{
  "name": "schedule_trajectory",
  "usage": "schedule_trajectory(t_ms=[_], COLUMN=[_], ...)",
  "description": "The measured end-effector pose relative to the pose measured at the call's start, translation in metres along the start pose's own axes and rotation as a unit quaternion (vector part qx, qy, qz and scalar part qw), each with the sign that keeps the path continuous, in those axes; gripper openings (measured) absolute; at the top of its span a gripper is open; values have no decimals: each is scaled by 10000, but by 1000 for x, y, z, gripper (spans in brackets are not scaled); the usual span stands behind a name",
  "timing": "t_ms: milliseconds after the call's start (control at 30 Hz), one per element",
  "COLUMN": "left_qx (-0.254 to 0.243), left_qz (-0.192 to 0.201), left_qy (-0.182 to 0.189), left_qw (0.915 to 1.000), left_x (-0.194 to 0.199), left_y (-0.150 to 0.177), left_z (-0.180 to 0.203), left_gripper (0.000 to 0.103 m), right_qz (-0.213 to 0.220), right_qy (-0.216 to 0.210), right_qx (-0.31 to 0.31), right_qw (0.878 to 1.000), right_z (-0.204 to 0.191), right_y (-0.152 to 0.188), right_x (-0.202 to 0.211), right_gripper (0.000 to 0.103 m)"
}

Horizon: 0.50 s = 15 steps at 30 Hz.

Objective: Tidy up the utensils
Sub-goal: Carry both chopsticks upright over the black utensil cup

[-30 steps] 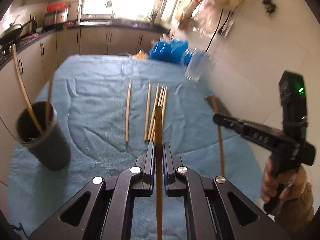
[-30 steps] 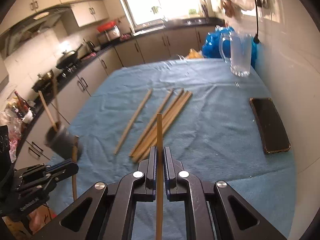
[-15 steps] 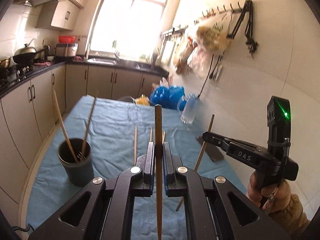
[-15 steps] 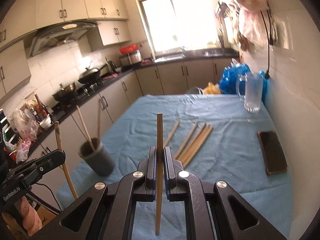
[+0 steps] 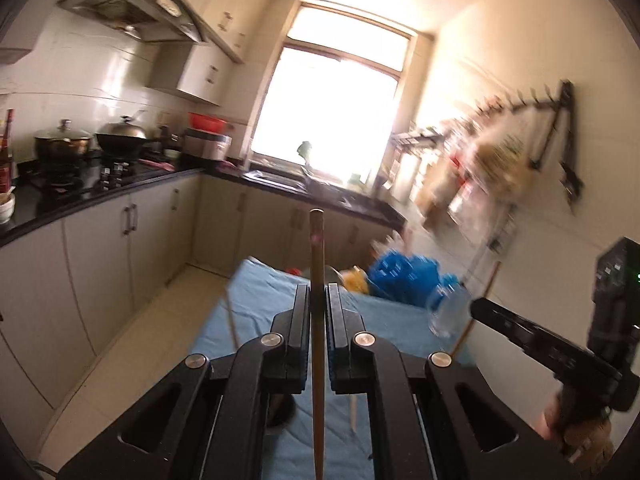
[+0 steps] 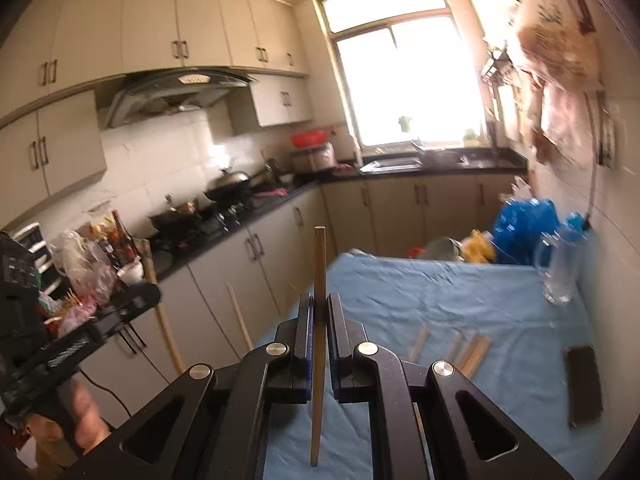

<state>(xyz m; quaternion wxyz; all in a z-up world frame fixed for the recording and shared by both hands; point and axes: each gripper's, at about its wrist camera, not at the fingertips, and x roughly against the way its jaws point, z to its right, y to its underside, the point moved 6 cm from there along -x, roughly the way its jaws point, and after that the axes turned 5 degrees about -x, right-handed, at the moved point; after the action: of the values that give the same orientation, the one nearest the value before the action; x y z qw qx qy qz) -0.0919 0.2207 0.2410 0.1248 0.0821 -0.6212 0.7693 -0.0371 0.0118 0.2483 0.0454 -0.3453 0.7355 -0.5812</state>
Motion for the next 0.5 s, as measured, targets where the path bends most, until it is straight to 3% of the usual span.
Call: schedule_trajectory(t_ms=[133, 333, 500], left_qx=[82, 126, 131], left_qz=[260, 418, 96], left_qy=[-402, -612, -607], left_qw=[9988, 9972, 9980], left_x=[-14, -37, -72], left_y=[-19, -28, -5], left_z=[-26, -52, -63], left_gripper=[7, 7, 7], right_qz=[44, 55, -282], right_qy=[-216, -294, -186], right_qx=[-74, -116, -182], right_qw=[9997, 9995, 9993], right_z=[-22, -45, -39], right_y=[-15, -20, 5], right_x=[-26, -77, -115], right_gripper=[7, 7, 7])
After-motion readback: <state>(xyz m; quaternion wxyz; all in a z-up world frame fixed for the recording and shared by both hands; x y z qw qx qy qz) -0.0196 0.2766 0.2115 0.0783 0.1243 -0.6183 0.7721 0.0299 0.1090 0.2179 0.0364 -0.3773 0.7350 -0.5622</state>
